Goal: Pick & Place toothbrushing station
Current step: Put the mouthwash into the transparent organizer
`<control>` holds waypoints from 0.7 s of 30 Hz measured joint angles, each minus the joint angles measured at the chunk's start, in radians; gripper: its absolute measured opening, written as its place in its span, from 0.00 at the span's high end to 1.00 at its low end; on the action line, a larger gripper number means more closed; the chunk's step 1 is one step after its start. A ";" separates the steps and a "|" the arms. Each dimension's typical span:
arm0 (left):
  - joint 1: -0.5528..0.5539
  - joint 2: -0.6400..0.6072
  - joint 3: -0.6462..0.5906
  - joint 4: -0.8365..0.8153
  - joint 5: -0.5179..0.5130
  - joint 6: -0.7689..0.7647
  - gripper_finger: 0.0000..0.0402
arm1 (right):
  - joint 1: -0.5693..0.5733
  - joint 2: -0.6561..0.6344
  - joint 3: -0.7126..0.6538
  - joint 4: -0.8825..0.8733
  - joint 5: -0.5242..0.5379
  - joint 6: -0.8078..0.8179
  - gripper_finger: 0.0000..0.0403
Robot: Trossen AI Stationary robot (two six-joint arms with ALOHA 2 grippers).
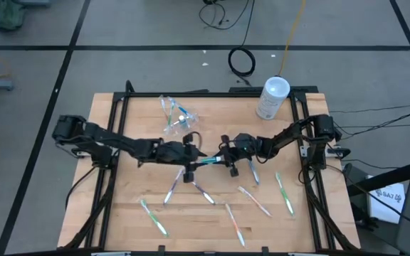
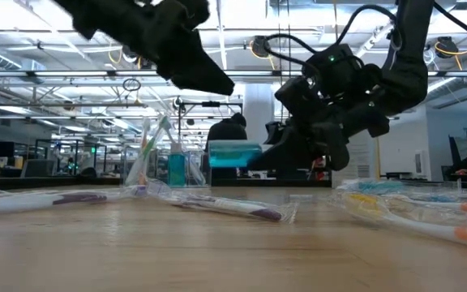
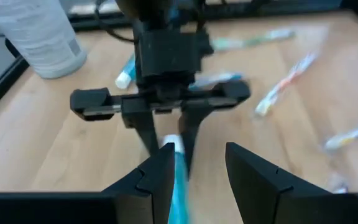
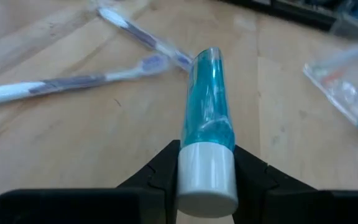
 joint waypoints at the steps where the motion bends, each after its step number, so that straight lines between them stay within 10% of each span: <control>1: 0.005 0.017 0.037 -0.060 0.002 0.020 0.63 | 0.008 -0.001 0.001 0.005 0.000 -0.010 0.78; 21: 0.065 0.234 0.323 -0.401 0.114 -0.113 0.63 | 0.081 -0.001 0.063 -0.148 0.139 -0.063 0.77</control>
